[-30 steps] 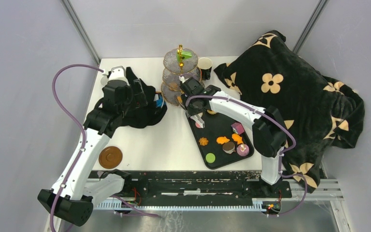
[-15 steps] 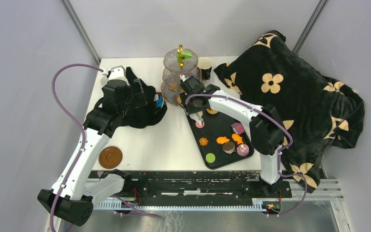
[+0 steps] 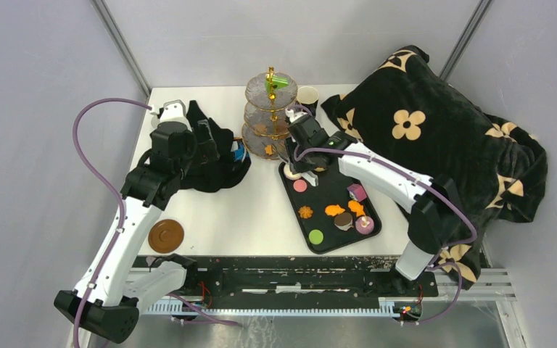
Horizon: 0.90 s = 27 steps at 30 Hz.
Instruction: Serve the afternoon tea
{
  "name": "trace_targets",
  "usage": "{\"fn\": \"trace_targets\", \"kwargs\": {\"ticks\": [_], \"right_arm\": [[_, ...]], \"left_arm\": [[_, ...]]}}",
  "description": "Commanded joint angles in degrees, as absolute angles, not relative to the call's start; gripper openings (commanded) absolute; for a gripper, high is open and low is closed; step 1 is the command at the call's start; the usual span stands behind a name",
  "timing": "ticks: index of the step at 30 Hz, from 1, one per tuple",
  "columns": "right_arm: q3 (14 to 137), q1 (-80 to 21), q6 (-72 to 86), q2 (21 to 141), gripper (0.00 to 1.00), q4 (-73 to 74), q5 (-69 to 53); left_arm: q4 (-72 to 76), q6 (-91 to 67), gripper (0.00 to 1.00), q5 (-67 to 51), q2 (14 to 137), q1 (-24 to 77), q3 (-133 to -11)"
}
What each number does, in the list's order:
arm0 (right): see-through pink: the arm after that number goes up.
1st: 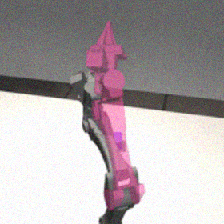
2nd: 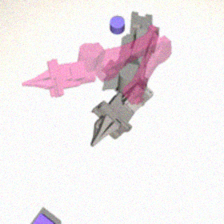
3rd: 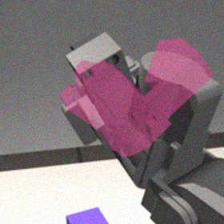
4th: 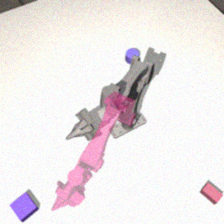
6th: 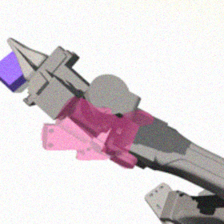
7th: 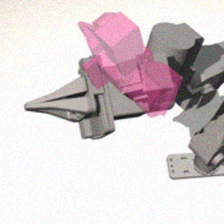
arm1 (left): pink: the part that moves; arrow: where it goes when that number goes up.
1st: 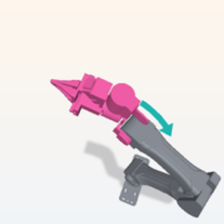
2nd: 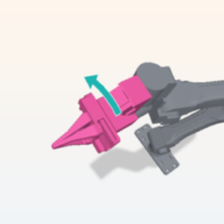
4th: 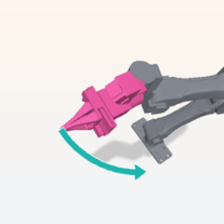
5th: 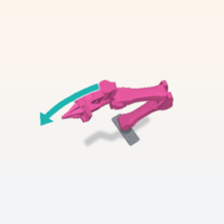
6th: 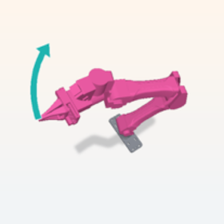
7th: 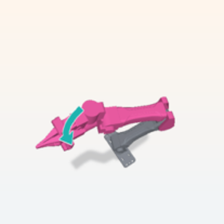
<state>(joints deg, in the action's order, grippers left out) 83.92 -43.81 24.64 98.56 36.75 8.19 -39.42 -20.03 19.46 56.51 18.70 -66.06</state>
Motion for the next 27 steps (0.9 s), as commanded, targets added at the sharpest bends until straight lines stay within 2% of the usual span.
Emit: {"fn": "trace_targets", "kwargs": {"ticks": [1, 9, 17, 22, 27], "right_arm": [[79.8, -44.0, 25.9, 91.3, 0.38, 35.1, 8.8], [68.5, -43.9, 26.5, 75.2, 0.21, 43.8, 12.7], [66.3, -44.0, 26.0, 62.7, 0.02, 66.2, 12.5], [62.9, -43.9, 28.2, 55.9, 0.01, 75.2, 9.8], [61.8, -43.9, 28.6, 54.5, 0.01, 77.5, 3.6]], "left_arm": [[-39.6, -19.7, 1.00, 19.6, 54.6, 18.5, -68.7], [-39.4, -19.9, 1.00, 18.3, 54.8, 18.5, -69.0], [-37.8, -19.9, 1.00, 17.1, 56.4, 18.5, -69.4], [-36.3, -20.7, 1.00, 15.5, 57.1, 18.5, -69.3], [-35.8, -21.0, 1.00, 15.0, 57.5, 18.5, -69.0]]}}
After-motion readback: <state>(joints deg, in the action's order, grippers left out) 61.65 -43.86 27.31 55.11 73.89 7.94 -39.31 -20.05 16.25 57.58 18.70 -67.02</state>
